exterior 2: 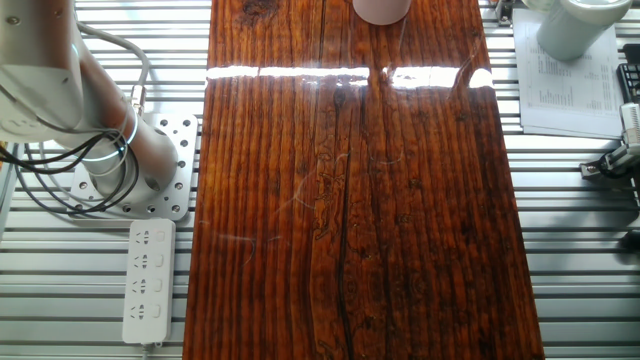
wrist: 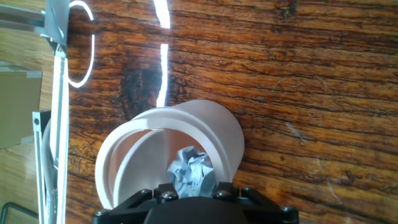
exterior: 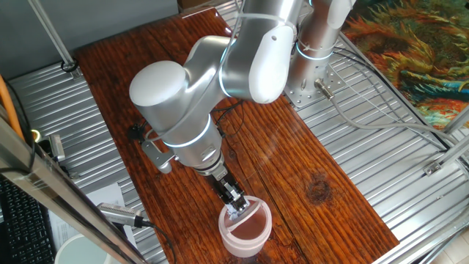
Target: Put the garbage in the trash can
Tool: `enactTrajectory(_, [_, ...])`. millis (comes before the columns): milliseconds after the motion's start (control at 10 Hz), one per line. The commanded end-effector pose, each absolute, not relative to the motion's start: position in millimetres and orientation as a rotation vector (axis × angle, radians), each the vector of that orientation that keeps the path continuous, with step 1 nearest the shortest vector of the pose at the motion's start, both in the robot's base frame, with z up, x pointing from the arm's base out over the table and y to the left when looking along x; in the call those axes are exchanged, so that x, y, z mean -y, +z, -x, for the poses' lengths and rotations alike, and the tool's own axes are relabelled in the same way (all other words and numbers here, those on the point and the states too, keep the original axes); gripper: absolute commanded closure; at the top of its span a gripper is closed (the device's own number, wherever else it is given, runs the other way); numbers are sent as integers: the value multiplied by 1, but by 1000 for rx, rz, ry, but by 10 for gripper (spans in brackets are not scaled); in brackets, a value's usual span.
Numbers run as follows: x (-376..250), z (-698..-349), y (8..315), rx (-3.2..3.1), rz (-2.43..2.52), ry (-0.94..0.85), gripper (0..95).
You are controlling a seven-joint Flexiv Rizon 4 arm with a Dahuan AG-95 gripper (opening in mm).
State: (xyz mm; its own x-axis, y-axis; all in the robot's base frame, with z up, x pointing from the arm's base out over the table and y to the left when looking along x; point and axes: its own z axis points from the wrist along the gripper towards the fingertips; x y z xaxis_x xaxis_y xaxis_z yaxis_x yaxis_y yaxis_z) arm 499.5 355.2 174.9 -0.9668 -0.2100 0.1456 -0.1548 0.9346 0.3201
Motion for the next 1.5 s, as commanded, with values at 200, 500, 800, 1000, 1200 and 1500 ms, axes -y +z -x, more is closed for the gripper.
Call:
enactTrajectory(200, [-355,-499,186,2912,-276,-459,760])
enactTrajectory(500, [-347,-500,193,2902,-279,-461,760])
enactTrajectory(800, [-347,-501,187,2902,-263,-464,950])
enactTrajectory(1000, [-348,-502,180,2902,-257,-467,950])
enactTrajectory(1200, [-351,-502,174,2904,-251,-466,950])
enactTrajectory(1500, [-356,-502,169,2905,-247,-466,950])
